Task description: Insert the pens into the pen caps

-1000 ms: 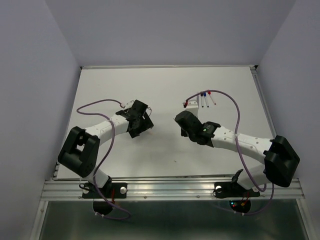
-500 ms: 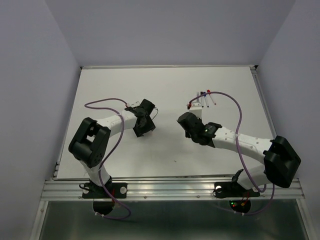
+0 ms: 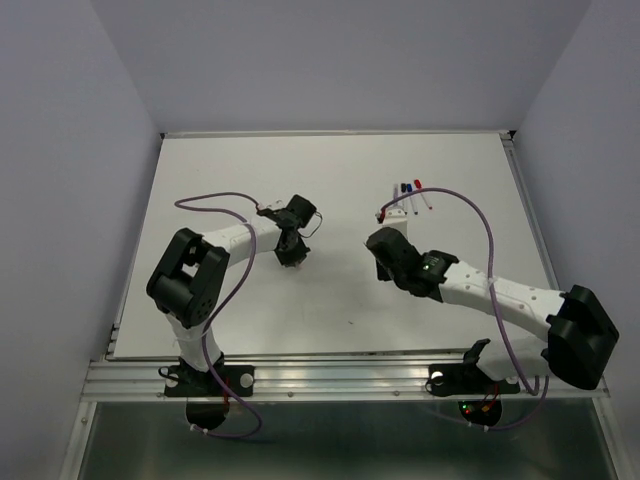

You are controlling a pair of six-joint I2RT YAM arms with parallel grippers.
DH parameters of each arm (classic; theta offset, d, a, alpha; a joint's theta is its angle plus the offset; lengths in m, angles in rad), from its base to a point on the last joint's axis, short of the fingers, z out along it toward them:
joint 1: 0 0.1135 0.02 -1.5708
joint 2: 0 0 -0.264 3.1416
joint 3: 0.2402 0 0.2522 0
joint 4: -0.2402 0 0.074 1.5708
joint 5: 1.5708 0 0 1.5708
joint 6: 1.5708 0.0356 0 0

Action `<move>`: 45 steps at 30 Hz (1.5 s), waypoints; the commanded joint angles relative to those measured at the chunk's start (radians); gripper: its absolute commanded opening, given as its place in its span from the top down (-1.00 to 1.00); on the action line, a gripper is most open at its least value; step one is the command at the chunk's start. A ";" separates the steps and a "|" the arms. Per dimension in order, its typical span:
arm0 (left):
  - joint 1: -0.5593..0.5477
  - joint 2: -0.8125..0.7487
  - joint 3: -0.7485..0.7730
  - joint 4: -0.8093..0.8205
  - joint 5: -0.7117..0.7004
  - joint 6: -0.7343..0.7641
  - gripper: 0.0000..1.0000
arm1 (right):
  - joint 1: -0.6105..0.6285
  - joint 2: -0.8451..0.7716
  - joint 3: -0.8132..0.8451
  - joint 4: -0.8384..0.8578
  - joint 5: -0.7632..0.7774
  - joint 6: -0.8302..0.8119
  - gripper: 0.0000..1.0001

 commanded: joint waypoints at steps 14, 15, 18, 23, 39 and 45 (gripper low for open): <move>-0.013 -0.198 0.184 0.025 -0.088 0.077 1.00 | -0.006 -0.172 -0.011 0.147 -0.690 -0.206 0.99; -0.013 -0.215 0.176 0.035 -0.054 0.078 1.00 | -0.006 -0.163 0.003 0.154 -0.712 -0.206 0.99; -0.013 -0.277 0.141 0.065 -0.017 0.055 1.00 | -0.006 -0.137 0.026 0.170 -0.715 -0.220 0.99; -0.016 -0.369 0.067 0.119 0.039 0.025 1.00 | -0.006 -0.118 0.048 0.233 -0.752 -0.245 0.99; -0.023 -0.435 0.044 0.119 0.044 0.015 1.00 | -0.006 0.035 0.152 0.339 -0.701 -0.251 0.99; -0.024 -0.464 0.040 0.111 0.027 0.012 1.00 | -0.006 0.060 0.175 0.337 -0.686 -0.251 0.99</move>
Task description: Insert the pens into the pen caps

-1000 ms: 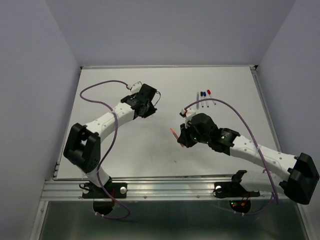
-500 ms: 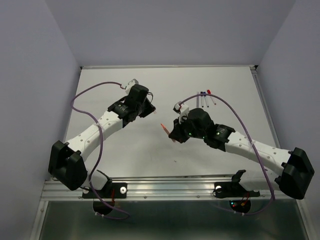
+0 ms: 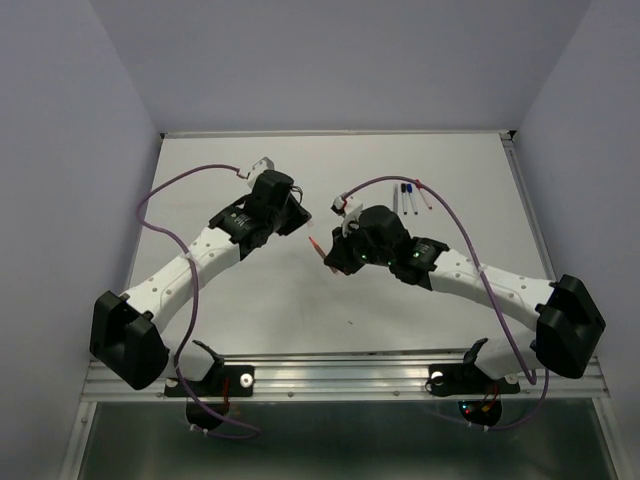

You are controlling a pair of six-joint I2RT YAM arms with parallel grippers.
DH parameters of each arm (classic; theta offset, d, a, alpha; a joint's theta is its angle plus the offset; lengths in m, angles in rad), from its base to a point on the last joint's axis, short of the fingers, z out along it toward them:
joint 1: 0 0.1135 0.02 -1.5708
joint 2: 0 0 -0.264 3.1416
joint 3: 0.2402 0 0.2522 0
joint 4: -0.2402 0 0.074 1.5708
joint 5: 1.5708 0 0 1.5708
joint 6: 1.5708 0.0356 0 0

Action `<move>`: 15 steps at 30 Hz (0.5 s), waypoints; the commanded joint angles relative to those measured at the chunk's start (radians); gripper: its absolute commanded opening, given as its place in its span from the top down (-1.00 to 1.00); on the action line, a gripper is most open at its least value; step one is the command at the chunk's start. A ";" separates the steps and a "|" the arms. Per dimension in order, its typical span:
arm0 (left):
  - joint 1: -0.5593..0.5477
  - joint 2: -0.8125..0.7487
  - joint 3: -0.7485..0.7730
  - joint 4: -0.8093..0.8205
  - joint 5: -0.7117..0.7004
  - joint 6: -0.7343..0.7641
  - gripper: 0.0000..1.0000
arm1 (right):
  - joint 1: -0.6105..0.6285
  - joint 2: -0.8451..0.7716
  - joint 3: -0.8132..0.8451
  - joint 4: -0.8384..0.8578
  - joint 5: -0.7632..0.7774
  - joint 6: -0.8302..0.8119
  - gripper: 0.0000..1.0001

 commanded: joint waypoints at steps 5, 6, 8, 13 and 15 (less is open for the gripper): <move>-0.006 -0.057 -0.015 0.000 -0.037 -0.005 1.00 | -0.006 0.000 0.064 0.059 0.041 -0.011 0.99; -0.006 -0.057 -0.017 -0.001 -0.037 -0.005 1.00 | -0.006 -0.002 0.065 0.060 0.043 -0.010 0.99; -0.006 -0.057 -0.020 -0.004 -0.043 -0.005 1.00 | -0.006 -0.003 0.068 0.062 0.056 -0.005 0.98; -0.009 -0.063 -0.024 -0.001 -0.046 -0.006 1.00 | -0.006 0.003 0.074 0.062 0.069 -0.007 0.99; -0.010 -0.071 -0.026 0.000 -0.049 -0.008 1.00 | -0.006 0.006 0.076 0.060 0.073 -0.004 0.99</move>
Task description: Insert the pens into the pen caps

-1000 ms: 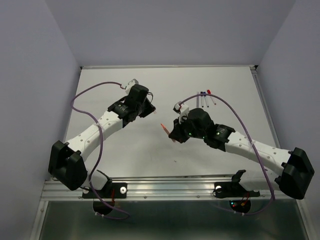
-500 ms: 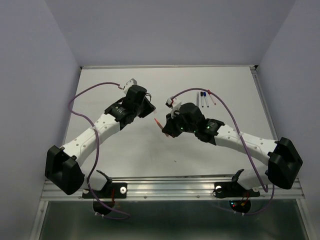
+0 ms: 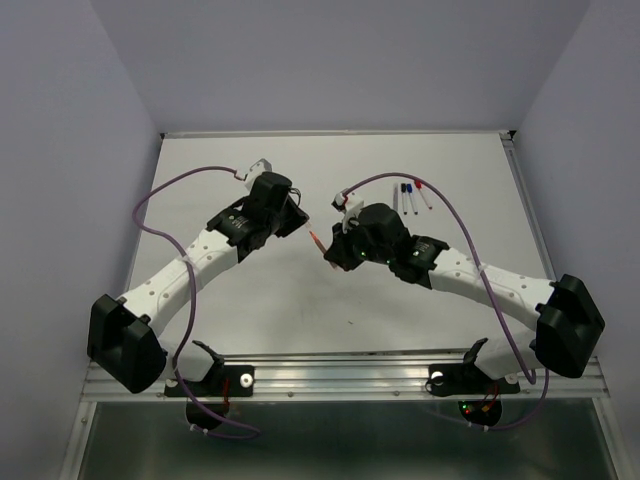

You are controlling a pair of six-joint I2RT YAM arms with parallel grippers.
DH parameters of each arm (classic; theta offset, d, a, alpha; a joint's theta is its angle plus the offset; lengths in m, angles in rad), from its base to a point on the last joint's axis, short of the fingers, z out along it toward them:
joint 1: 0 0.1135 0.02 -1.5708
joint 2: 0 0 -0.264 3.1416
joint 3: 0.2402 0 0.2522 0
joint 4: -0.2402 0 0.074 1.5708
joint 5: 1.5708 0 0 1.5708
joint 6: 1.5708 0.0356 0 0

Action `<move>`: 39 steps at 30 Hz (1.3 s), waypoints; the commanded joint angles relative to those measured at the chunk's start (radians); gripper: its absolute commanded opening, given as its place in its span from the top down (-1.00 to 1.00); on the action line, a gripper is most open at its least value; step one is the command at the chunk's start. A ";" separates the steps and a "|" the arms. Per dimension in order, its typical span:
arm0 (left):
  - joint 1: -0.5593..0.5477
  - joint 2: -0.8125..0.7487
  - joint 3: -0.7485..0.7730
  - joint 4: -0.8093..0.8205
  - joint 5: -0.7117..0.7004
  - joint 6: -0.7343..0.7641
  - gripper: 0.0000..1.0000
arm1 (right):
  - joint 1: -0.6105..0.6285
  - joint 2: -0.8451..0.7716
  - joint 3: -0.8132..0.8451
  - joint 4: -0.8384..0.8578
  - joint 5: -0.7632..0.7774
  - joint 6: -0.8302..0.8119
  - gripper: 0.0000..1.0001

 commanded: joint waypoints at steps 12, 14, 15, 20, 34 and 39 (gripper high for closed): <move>-0.019 -0.063 -0.017 0.014 -0.034 -0.006 1.00 | -0.006 0.017 0.081 0.058 0.025 -0.001 0.99; -0.020 -0.066 -0.019 0.017 -0.035 -0.006 1.00 | -0.006 0.017 0.082 0.059 0.033 0.000 0.99; -0.020 -0.068 -0.020 0.019 -0.035 -0.006 1.00 | -0.006 0.016 0.082 0.061 0.034 -0.001 0.99; -0.023 -0.074 -0.025 0.019 -0.035 -0.006 1.00 | -0.006 0.016 0.085 0.061 0.042 -0.001 0.99; -0.046 -0.078 -0.026 0.042 -0.032 0.009 1.00 | -0.006 0.044 0.113 0.070 0.076 -0.003 0.99; -0.048 -0.080 -0.039 0.048 -0.030 0.007 1.00 | -0.006 0.041 0.131 0.107 0.140 -0.006 0.99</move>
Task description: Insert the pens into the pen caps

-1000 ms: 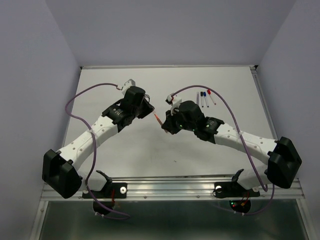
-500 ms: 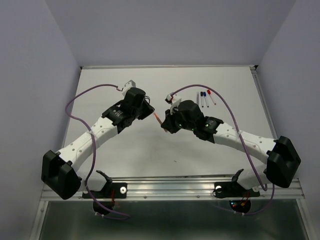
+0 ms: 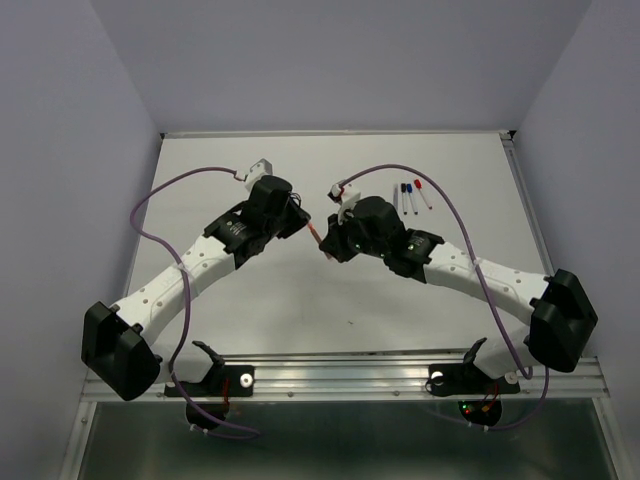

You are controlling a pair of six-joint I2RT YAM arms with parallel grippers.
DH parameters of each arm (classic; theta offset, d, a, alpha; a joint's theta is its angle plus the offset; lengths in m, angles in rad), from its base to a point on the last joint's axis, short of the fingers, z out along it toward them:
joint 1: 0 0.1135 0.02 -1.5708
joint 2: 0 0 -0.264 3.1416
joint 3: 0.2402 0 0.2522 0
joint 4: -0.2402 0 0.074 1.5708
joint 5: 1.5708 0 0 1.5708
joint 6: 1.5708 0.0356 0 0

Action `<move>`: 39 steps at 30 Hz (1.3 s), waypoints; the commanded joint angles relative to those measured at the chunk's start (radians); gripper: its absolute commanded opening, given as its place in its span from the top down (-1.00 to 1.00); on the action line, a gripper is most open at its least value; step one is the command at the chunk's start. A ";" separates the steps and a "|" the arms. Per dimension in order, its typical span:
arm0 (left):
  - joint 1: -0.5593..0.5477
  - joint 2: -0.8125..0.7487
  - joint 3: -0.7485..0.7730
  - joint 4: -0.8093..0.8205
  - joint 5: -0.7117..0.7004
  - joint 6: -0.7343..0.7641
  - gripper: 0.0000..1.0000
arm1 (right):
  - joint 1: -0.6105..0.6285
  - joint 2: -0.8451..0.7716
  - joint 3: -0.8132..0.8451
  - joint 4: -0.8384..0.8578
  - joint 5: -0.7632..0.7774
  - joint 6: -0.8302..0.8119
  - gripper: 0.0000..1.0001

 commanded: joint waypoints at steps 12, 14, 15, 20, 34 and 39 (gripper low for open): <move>-0.053 -0.049 -0.066 0.129 0.015 0.071 1.00 | -0.015 0.038 0.128 0.255 0.174 -0.036 0.98; -0.053 -0.049 -0.073 0.143 0.028 0.075 1.00 | -0.015 0.037 0.132 0.295 0.181 -0.030 0.99; -0.055 -0.049 -0.076 0.144 0.029 0.078 1.00 | -0.015 0.034 0.133 0.320 0.183 -0.033 0.98; -0.055 -0.056 -0.094 0.183 0.055 0.098 1.00 | -0.026 0.023 0.138 0.375 0.195 -0.048 0.99; -0.056 0.000 -0.135 0.296 0.241 0.114 1.00 | -0.130 0.041 0.251 0.533 0.207 -0.046 0.99; -0.056 0.000 -0.139 0.299 0.230 0.105 1.00 | -0.165 0.029 0.264 0.545 0.154 -0.017 0.99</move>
